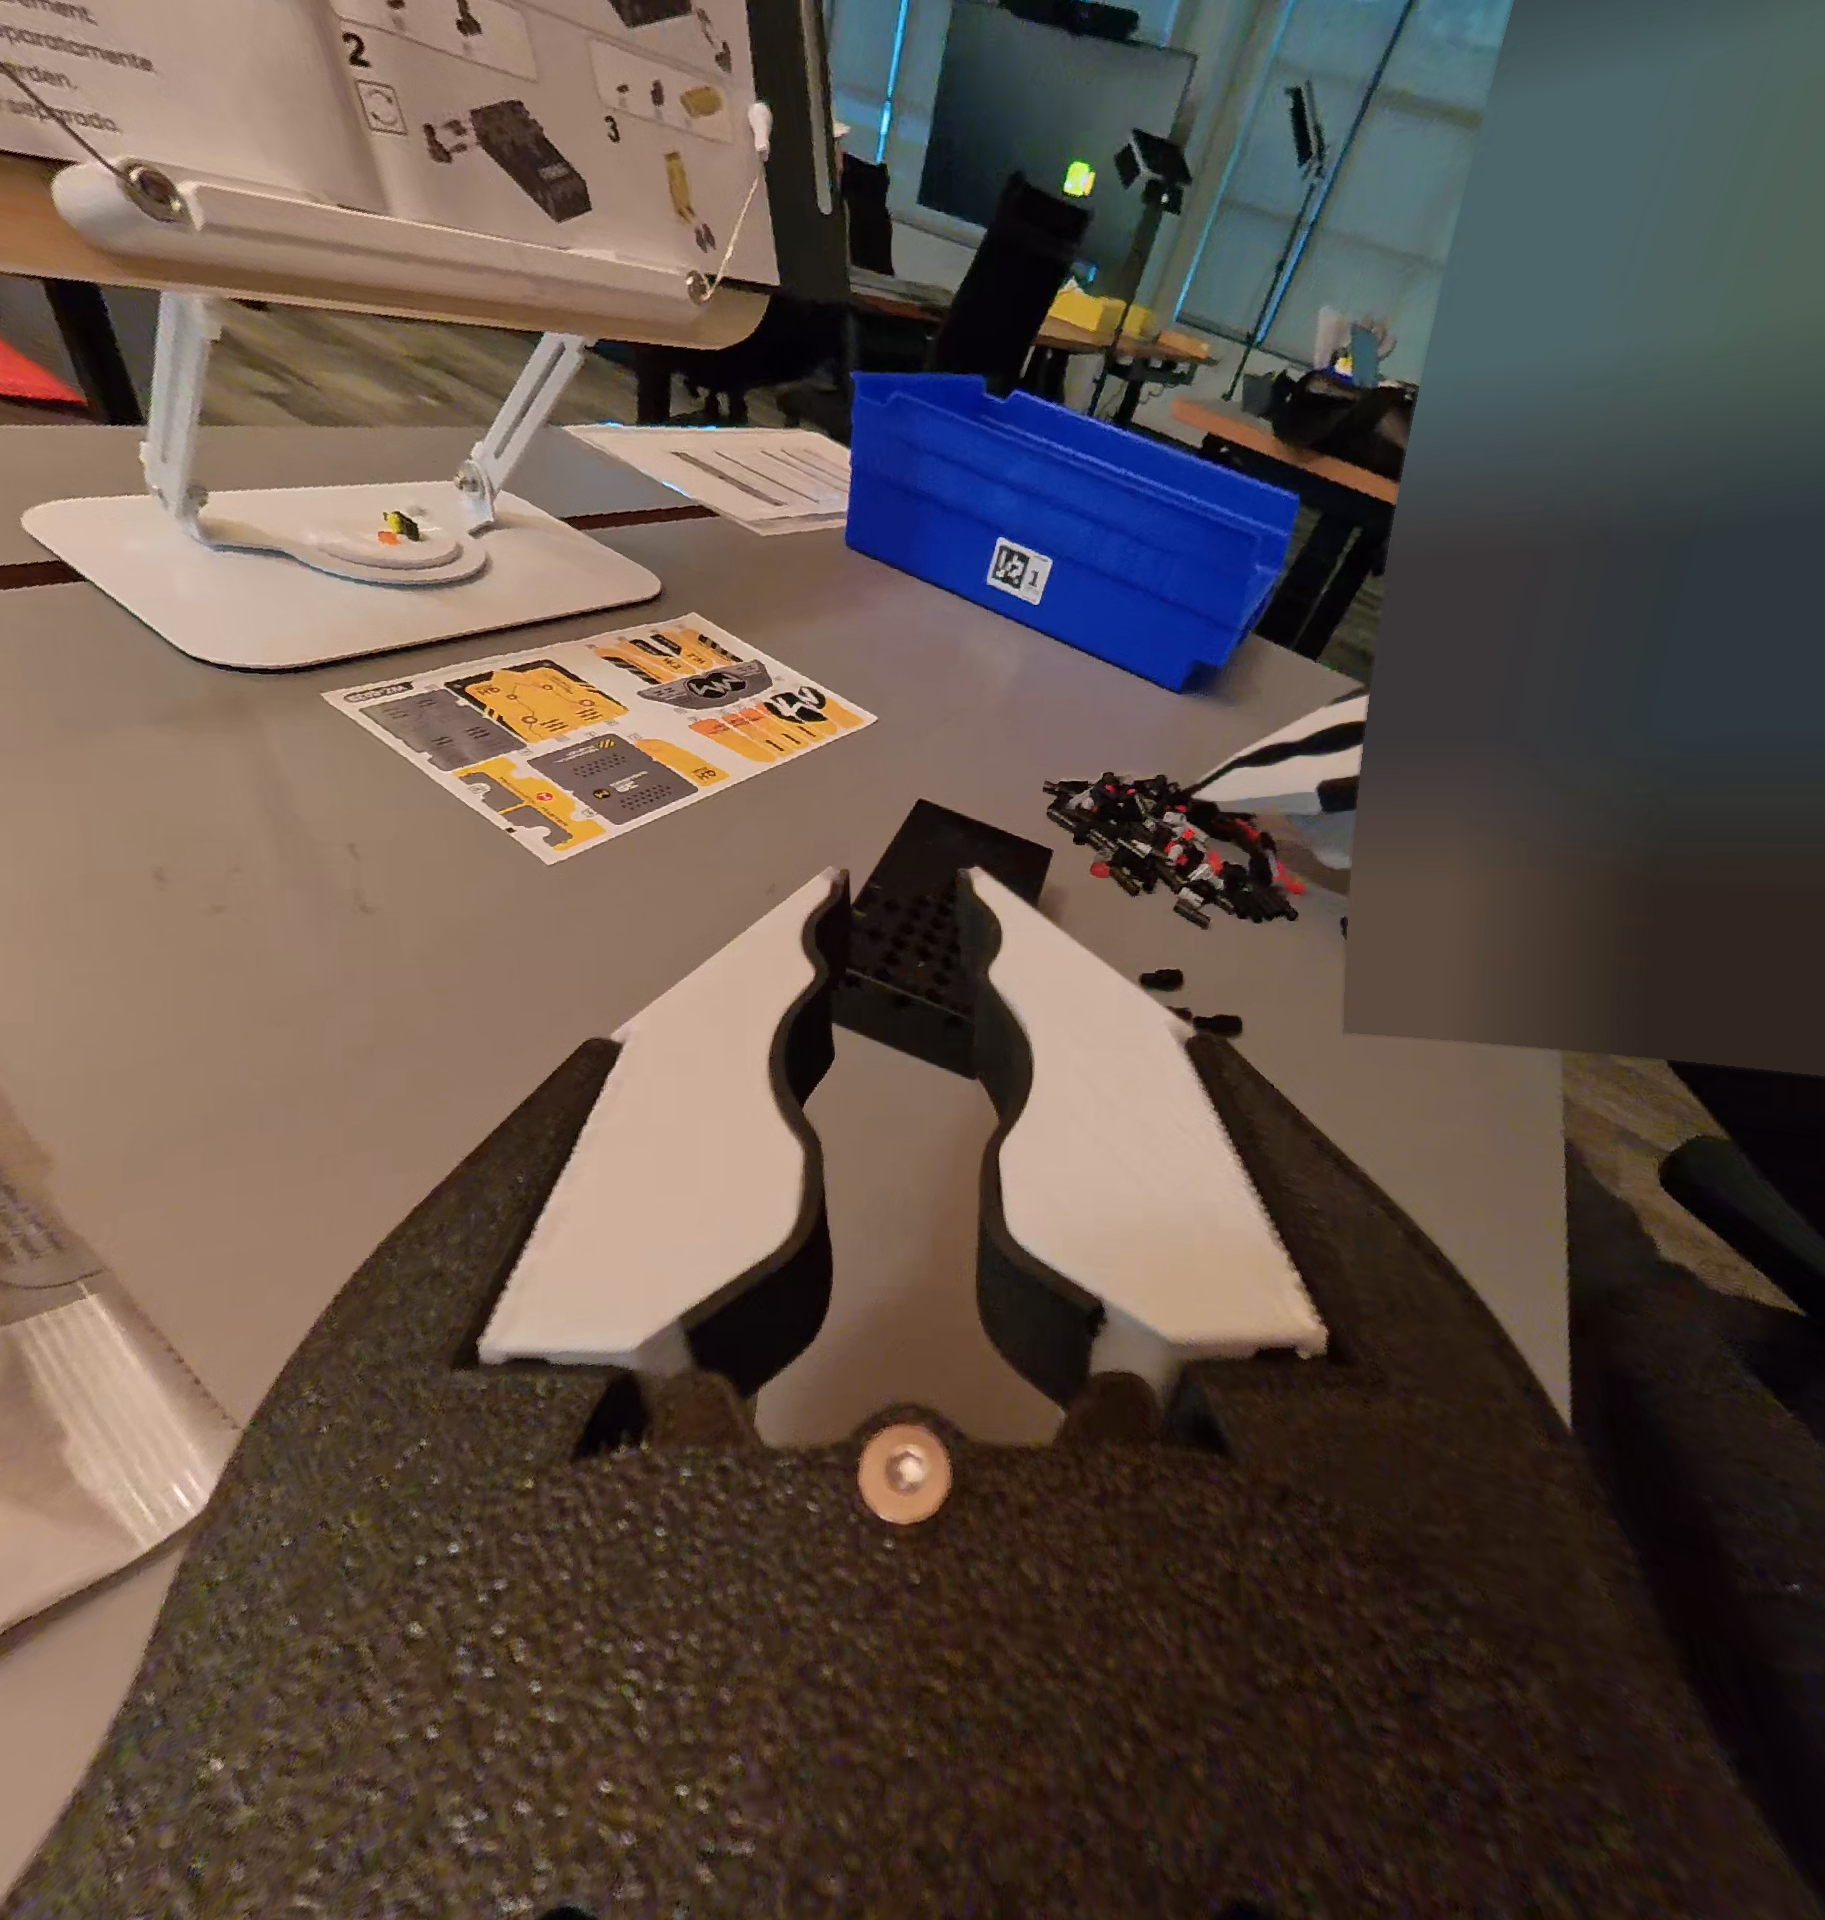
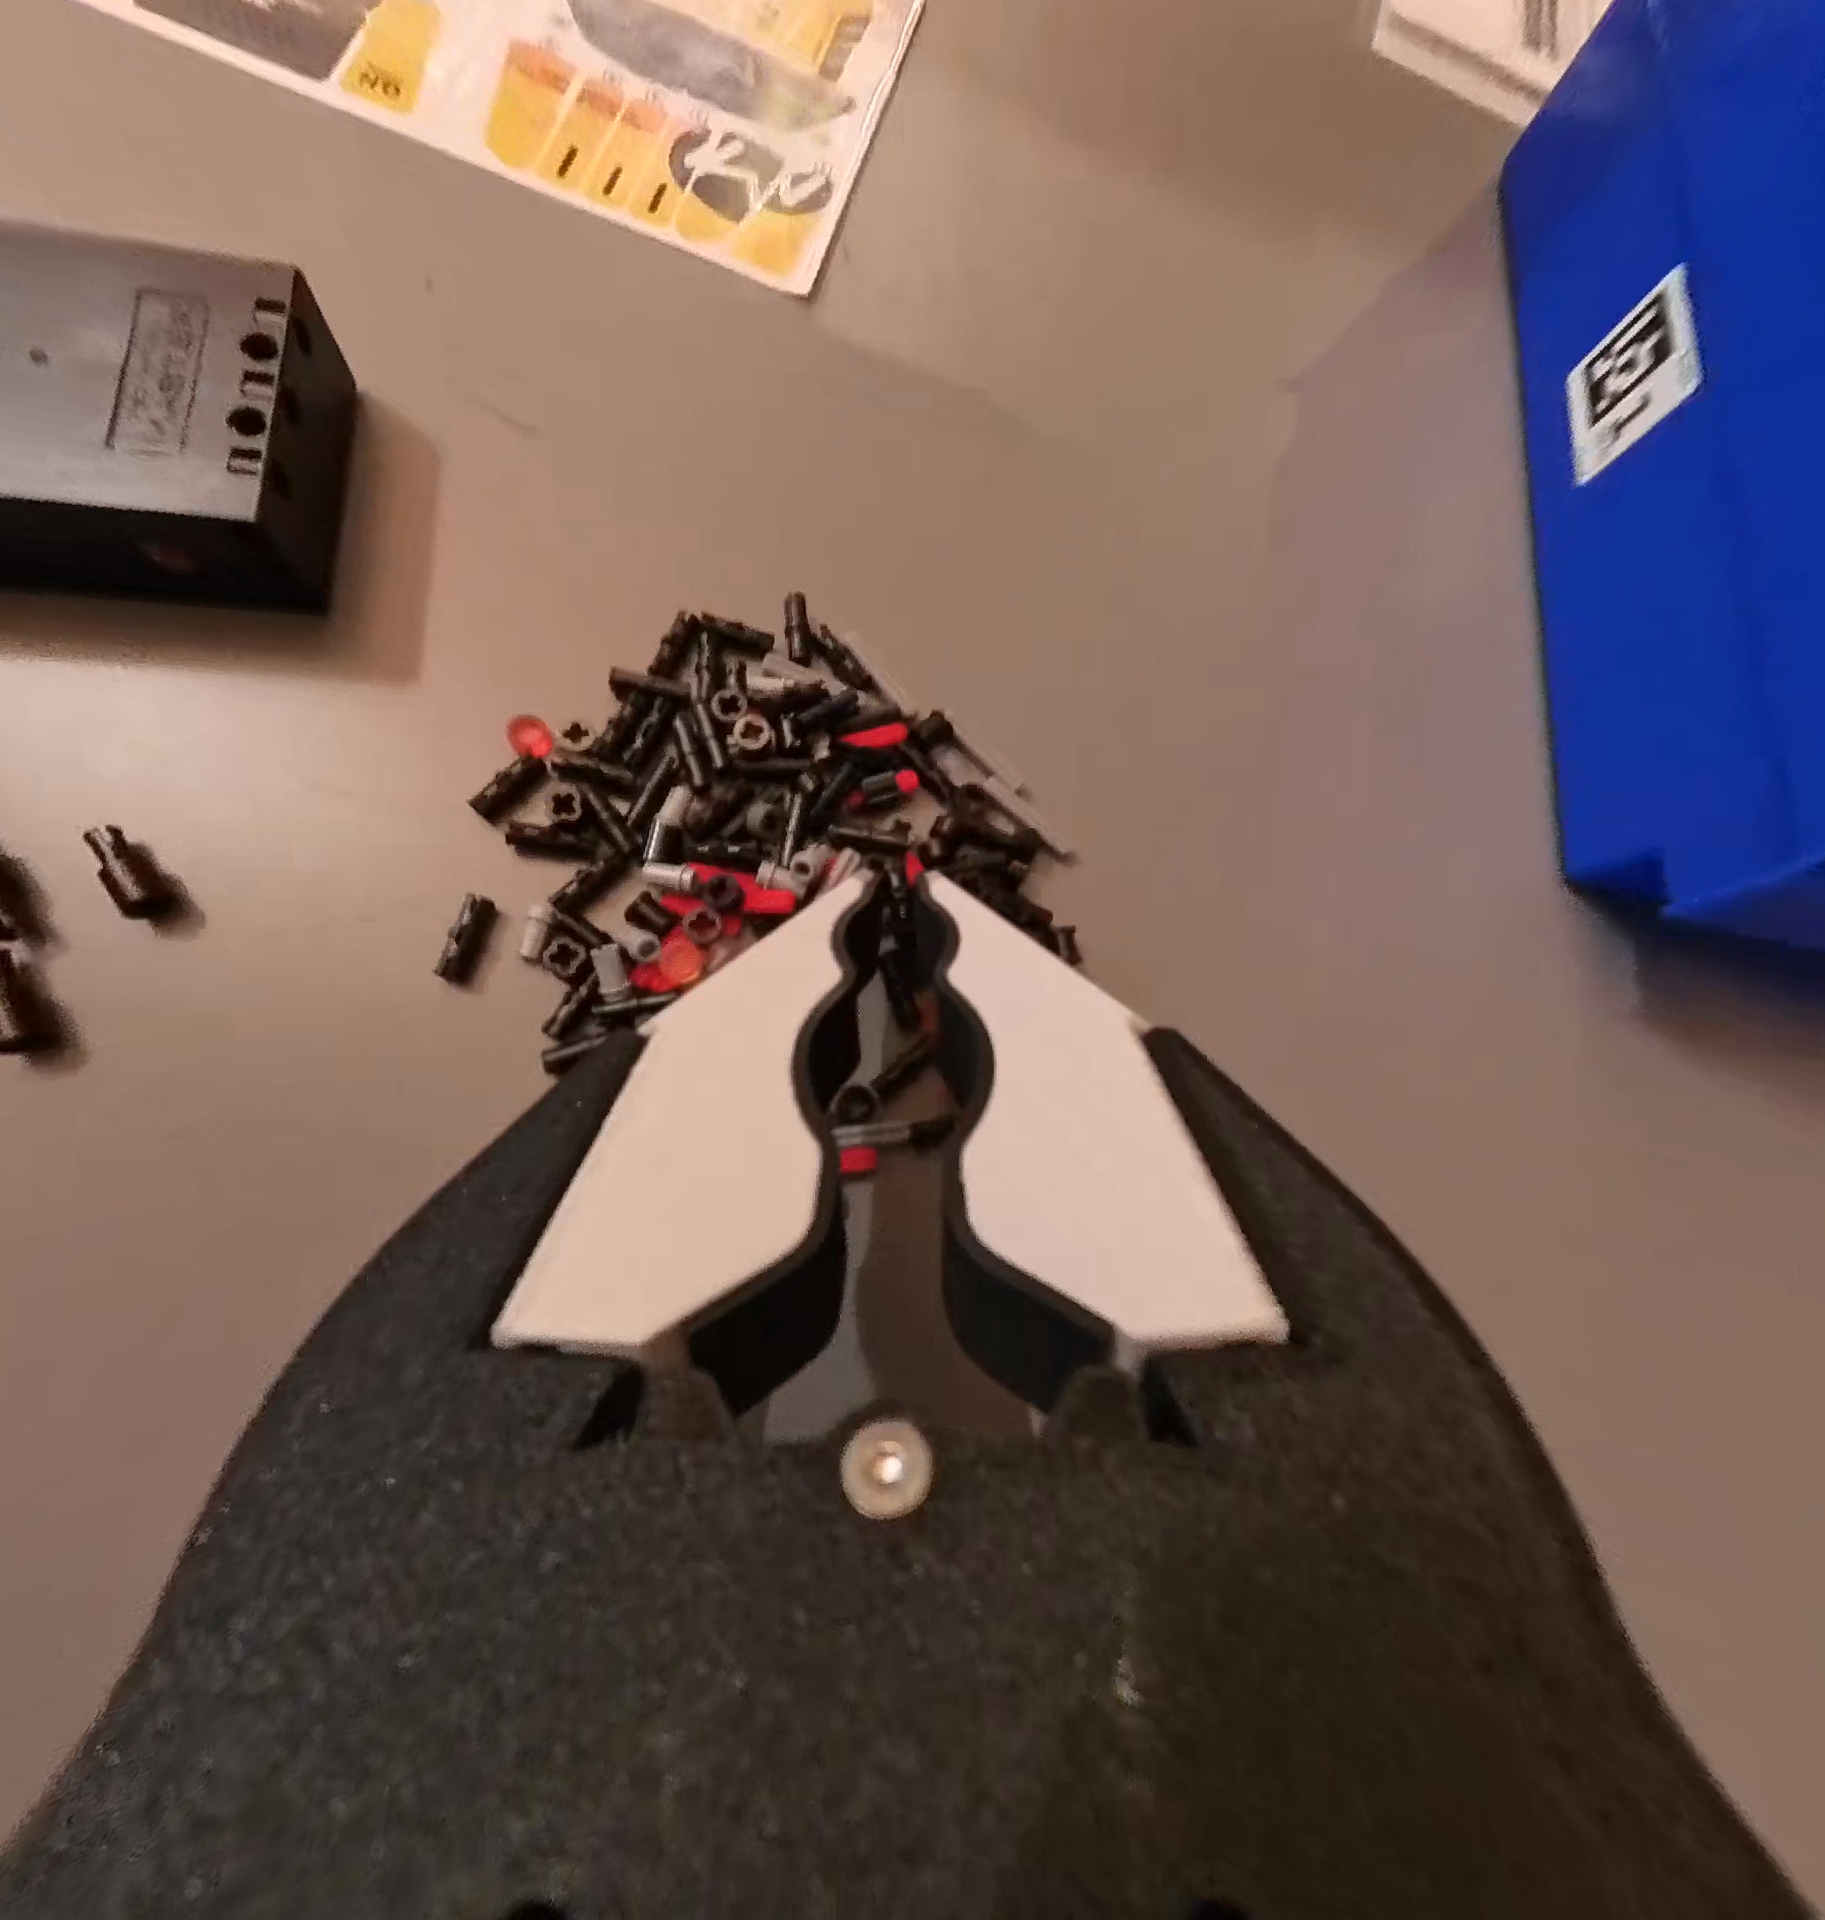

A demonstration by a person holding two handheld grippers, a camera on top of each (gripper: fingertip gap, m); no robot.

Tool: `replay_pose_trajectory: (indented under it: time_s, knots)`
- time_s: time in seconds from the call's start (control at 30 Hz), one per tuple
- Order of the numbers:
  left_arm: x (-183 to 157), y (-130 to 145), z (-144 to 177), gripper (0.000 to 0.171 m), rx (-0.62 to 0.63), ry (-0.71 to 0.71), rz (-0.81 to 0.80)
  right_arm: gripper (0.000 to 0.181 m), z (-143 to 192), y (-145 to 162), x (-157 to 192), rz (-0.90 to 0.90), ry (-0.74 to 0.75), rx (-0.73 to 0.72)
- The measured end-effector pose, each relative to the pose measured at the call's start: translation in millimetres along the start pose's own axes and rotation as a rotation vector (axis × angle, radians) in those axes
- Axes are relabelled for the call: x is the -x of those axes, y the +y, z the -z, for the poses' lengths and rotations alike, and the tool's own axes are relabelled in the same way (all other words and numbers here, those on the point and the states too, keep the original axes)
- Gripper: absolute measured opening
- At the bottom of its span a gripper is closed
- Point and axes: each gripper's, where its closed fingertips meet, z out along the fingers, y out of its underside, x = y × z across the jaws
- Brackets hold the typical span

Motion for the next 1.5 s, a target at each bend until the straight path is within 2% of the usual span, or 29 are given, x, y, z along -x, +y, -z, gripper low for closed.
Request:
replay_pose_trajectory:
  time_s: [0.1, 0.17, 0.23, 0.37, 0.47, 0.7, 1.1, 1.27, 1.37, 1.43, 1.5]
  knots:
    - [4, 1, -2, 0.019, 0.002, -0.013, 0.005, 0.006, 2, 2, -2, -0.034, -0.023, -0.030]
    - [6, 2, -5, 0.019, 0.010, -0.018, 0.014, 0.017, 6, 0, -7, -0.040, -0.009, -0.062]
    - [8, 5, -7, 0.019, 0.024, -0.022, 0.021, 0.018, 9, -4, -5, -0.043, -0.026, -0.086]
    - [9, 4, -9, 0.019, 0.024, -0.025, 0.024, 0.018, 14, -16, 21, -0.043, -0.155, -0.140]
    - [9, 6, -10, 0.019, 0.033, -0.022, 0.028, 0.018, 8, -17, 43, -0.005, -0.219, -0.103]
    - [6, 5, -9, 0.019, 0.026, -0.009, 0.017, 0.007, -7, -5, 47, 0.016, -0.179, -0.018]
    - [0, 8, -9, 0.019, 0.046, 0.002, -0.019, 0.007, -11, -7, 43, 0.074, -0.124, -0.001]
    - [0, 7, -8, 0.019, 0.041, 0.001, -0.020, 0.007, 3, -23, 45, 0.049, -0.159, -0.114]
    - [-4, 7, -9, 0.019, 0.038, 0.018, -0.017, 0.007, 19, -37, 62, 0.081, -0.260, -0.228]
    - [-18, 4, -11, 0.019, 0.019, 0.101, 0.039, 0.007, 39, -51, 85, 0.134, -0.369, -0.355]
    - [-41, -1, -16, 0.019, -0.018, 0.246, 0.189, 0.007, 64, -66, 113, 0.217, -0.466, -0.511]
